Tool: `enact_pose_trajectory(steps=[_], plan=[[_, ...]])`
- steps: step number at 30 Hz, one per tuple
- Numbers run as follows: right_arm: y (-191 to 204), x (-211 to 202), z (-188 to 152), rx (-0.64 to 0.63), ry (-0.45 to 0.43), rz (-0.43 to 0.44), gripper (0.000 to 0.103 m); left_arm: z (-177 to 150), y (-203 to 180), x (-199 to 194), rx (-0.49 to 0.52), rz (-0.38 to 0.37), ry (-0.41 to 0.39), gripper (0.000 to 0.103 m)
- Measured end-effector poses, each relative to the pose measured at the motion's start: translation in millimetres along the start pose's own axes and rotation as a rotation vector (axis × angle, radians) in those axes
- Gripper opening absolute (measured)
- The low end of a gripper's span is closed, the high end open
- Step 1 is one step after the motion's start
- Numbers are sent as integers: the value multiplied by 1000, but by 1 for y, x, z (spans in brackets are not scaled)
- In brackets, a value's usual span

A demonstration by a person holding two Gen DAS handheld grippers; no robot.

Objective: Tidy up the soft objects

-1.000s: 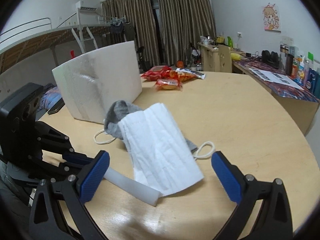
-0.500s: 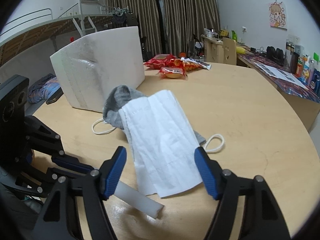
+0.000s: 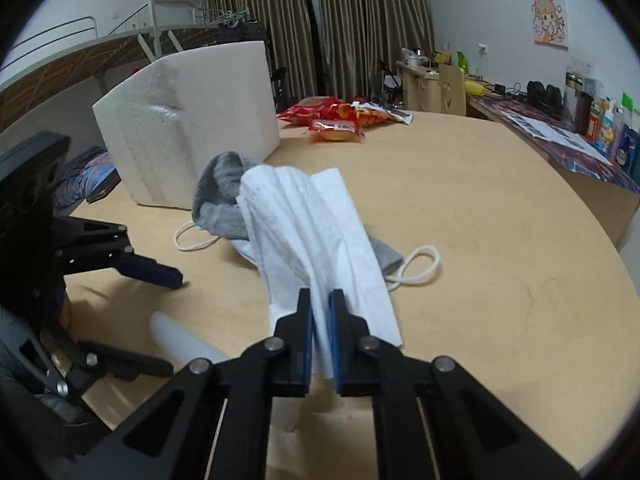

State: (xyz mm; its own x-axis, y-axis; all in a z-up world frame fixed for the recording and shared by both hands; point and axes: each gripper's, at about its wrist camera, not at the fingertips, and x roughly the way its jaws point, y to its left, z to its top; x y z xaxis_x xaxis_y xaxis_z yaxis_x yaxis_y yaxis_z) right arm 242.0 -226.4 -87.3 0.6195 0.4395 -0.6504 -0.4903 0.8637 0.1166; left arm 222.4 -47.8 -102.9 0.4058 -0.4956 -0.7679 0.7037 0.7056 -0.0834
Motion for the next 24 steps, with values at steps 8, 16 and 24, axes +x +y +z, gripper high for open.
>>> enact_pose_trajectory(steps=[8, 16, 24], plan=[[-15, -31, 7, 101, -104, 46, 11, 3, -14, 4, 77, -45, -2, 28], [-21, -46, 8, 147, -147, 58, 11, 5, -20, 2, 107, -25, -23, 12], [-32, -62, 4, 183, -185, 39, 10, 8, -19, -18, 78, -18, -94, 8]])
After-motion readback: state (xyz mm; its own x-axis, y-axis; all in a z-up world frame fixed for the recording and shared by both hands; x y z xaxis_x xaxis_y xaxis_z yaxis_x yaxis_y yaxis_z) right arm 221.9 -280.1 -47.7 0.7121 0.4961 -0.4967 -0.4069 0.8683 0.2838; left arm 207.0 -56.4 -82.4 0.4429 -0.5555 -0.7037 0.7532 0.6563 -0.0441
